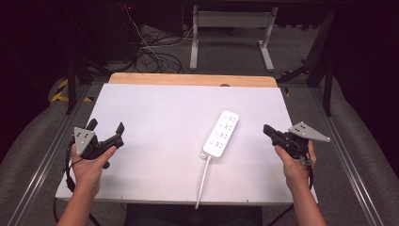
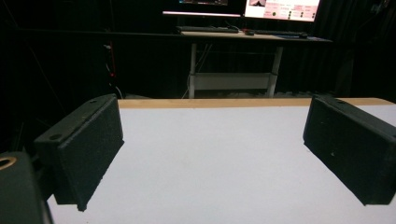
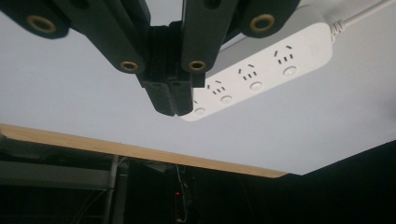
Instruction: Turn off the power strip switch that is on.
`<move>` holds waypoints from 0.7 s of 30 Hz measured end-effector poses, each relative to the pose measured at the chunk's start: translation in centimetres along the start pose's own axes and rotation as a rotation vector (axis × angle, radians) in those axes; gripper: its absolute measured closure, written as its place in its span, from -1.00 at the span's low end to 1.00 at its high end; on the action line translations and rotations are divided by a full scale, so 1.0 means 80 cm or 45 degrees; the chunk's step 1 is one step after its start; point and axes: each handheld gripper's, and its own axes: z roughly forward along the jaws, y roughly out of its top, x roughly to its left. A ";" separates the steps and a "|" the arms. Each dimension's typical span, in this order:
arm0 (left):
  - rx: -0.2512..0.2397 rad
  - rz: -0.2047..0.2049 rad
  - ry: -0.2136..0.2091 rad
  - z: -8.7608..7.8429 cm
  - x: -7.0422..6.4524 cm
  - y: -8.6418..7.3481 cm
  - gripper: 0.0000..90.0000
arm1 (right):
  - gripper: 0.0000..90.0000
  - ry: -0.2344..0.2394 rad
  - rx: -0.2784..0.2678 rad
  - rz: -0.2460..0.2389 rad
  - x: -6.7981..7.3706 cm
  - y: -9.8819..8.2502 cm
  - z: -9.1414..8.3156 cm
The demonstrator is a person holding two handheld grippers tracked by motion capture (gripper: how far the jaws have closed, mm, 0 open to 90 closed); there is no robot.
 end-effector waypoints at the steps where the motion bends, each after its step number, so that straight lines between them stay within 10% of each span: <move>1: 0.001 0.005 -0.001 0.000 0.000 0.000 -0.88 | 1.00 0.008 0.004 -0.009 0.002 0.002 0.003; 21: -0.005 -0.012 0.014 -0.005 0.004 -0.001 -0.88 | 1.00 0.278 0.159 -0.142 0.033 0.023 0.060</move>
